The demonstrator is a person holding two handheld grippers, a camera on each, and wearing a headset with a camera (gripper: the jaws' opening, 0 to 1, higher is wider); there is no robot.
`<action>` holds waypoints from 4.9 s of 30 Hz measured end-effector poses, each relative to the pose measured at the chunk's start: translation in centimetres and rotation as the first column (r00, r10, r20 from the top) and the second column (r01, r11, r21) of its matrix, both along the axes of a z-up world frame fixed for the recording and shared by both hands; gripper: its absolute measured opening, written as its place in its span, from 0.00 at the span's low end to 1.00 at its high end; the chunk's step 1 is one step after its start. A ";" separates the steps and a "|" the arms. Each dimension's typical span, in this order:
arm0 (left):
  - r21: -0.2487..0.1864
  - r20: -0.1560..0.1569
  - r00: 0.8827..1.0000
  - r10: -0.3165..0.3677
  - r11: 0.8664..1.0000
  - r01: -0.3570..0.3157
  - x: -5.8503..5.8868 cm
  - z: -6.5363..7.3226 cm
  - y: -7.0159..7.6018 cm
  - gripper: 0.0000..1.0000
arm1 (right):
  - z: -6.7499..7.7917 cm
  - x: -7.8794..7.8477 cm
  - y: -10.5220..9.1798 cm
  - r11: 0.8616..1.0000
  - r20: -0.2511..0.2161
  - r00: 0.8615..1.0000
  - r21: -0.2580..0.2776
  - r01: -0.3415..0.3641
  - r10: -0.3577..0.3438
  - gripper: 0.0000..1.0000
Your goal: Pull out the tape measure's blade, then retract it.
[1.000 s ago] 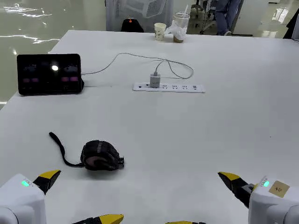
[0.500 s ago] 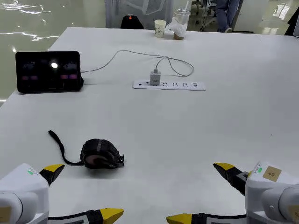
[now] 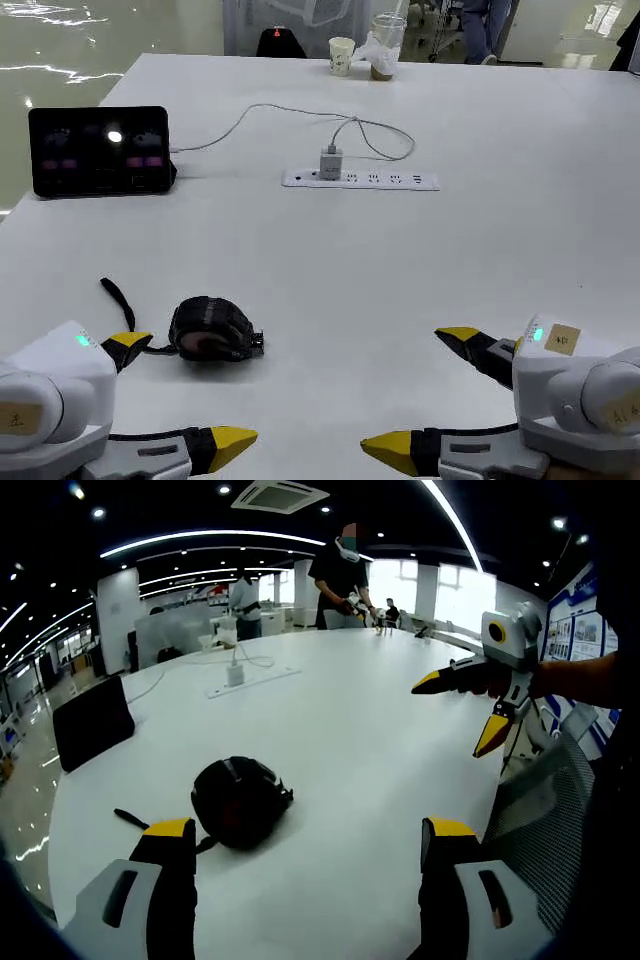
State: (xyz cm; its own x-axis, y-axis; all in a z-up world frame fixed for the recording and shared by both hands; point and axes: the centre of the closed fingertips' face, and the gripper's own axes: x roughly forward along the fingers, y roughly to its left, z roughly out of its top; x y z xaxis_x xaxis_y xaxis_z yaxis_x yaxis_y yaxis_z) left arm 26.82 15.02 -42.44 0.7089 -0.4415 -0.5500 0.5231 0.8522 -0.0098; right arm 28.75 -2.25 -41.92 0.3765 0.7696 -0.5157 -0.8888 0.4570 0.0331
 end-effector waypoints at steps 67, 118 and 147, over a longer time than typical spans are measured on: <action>0.290 -0.262 0.866 -0.425 0.821 0.491 7.3 -3.7 4.1 0.50 | -5.0 5.6 9.3 0.853 0.059 0.863 -0.200 -0.483 0.502 0.35; 0.332 -0.423 0.703 -0.572 0.624 0.708 8.3 -7.2 3.7 0.30 | -10.2 6.4 15.5 0.753 -0.064 0.792 -0.270 -0.600 0.607 0.14; 0.286 -0.406 0.710 -0.576 0.657 0.697 8.6 -7.5 3.5 0.28 | -10.3 6.4 16.0 0.742 -0.090 0.782 -0.265 -0.616 0.617 0.10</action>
State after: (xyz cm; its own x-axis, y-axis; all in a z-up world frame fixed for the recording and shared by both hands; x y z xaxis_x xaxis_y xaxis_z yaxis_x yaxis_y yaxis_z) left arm 35.42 18.55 -49.97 0.1393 -0.4315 -0.8913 0.9644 0.2633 0.0233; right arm 35.15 13.74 -52.25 -0.1294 0.6679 -0.7329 -0.9797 -0.2000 -0.0094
